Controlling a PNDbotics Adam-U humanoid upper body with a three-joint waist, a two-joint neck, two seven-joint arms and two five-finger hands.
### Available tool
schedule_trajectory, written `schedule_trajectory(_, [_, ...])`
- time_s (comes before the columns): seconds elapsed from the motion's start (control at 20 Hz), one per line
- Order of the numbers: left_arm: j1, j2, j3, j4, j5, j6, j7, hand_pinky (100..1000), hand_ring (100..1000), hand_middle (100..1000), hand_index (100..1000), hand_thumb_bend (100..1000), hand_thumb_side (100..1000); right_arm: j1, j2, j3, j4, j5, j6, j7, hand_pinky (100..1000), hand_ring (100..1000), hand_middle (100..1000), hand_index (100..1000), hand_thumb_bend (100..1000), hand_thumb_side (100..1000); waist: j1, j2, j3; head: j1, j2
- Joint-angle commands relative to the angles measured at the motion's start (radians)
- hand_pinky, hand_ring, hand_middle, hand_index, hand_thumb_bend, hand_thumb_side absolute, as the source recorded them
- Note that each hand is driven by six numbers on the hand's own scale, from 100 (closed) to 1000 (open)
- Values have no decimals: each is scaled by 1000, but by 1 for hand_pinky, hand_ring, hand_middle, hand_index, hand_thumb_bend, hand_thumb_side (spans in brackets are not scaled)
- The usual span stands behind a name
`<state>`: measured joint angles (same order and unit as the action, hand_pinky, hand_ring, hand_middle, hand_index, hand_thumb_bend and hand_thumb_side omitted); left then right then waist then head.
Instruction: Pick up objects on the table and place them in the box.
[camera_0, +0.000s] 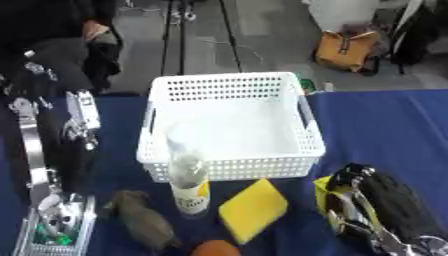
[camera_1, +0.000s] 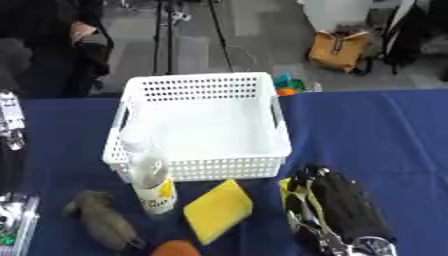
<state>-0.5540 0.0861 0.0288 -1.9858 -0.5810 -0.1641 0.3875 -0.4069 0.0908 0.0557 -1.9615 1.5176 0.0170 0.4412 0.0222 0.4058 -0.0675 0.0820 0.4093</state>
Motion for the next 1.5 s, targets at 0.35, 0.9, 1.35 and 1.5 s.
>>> schedule_trajectory(0.35, [-4,8,5,-14,-7,3,5,747,717,673,746,100,755,-55,-17,-9,-38,-31,23,-37,100,486,315,457,100,100,-5,-36,-8,10,5])
schedule_trajectory(0.9, [9,14,5,-14,-9,5,4,747,717,673,746,100,760,-191,-47,-9,-38,-75,60,-67,100,475,311,452,100,100,-19,-52,-20,27,9])
schedule_trajectory(1.35, [20,19,3,-14,-11,7,3,745,716,671,746,100,764,-363,-78,6,-28,-141,92,-48,100,468,312,449,100,100,-39,-65,-17,37,18])
schedule_trajectory(1.5, [21,17,2,-14,-10,7,1,745,715,670,746,100,764,-421,-83,7,8,-160,98,-41,100,469,313,450,100,100,-41,-66,-12,35,18])
